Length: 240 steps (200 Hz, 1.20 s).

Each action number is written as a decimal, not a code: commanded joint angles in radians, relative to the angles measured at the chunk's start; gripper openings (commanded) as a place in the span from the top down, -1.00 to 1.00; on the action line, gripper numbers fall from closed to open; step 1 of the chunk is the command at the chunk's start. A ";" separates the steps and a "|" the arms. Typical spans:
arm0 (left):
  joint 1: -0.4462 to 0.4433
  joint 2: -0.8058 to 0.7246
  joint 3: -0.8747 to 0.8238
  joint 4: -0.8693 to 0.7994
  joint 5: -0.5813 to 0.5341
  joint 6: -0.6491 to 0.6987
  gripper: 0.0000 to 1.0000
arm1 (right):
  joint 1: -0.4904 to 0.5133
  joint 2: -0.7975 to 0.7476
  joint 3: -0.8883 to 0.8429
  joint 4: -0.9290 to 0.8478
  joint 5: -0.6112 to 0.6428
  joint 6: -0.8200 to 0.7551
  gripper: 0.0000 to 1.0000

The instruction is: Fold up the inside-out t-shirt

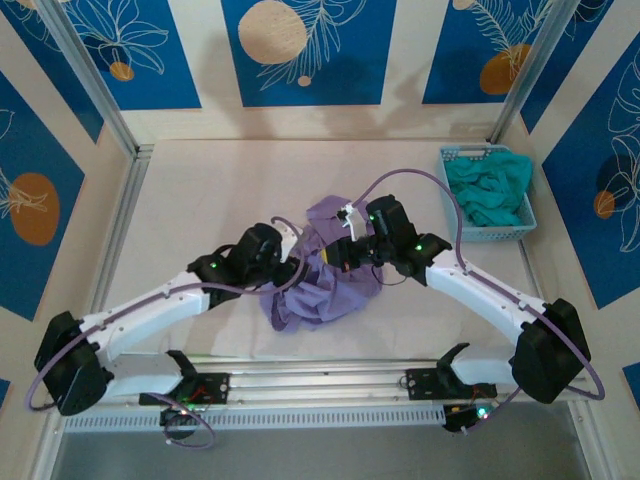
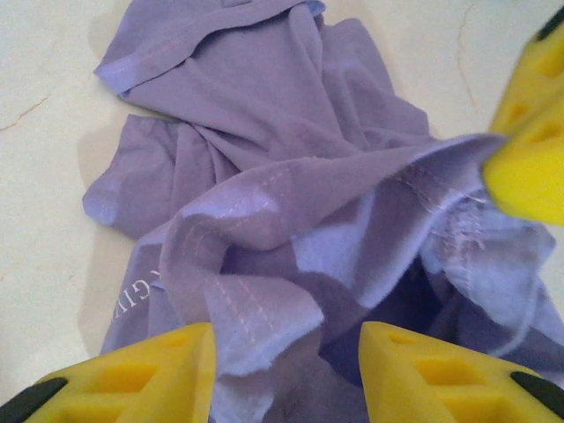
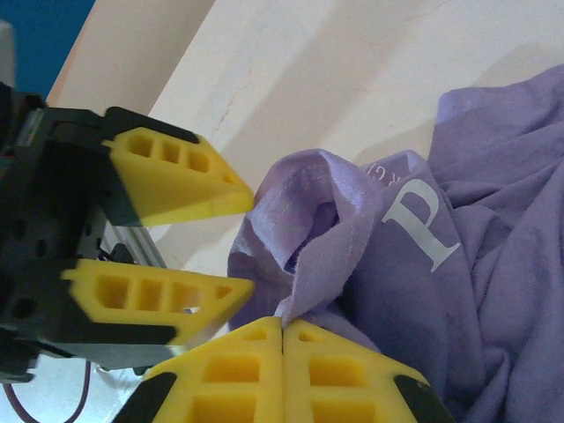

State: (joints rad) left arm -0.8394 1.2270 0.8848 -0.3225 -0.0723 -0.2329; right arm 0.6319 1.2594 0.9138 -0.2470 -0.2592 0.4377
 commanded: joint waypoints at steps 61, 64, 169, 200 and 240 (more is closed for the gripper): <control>-0.008 0.144 0.071 0.046 -0.022 0.035 0.17 | -0.011 -0.059 -0.010 0.002 -0.016 0.019 1.00; -0.007 0.147 0.071 0.048 -0.024 0.035 0.20 | -0.011 -0.061 -0.010 0.002 -0.015 0.020 1.00; 0.035 -0.046 0.030 0.071 0.116 0.013 0.95 | -0.031 -0.148 -0.008 -0.092 0.092 -0.066 1.00; 0.088 -0.214 0.002 0.106 0.297 -0.055 1.00 | -0.034 -0.183 0.033 -0.125 0.126 -0.111 1.00; 0.193 -0.389 -0.040 0.170 0.547 -0.193 1.00 | -0.031 -0.253 0.069 -0.148 0.196 -0.163 1.00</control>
State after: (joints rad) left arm -0.6998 0.9100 0.8822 -0.2092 0.2722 -0.3210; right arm 0.6018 1.0599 0.9344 -0.3672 -0.1207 0.3351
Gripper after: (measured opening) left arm 0.044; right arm 0.059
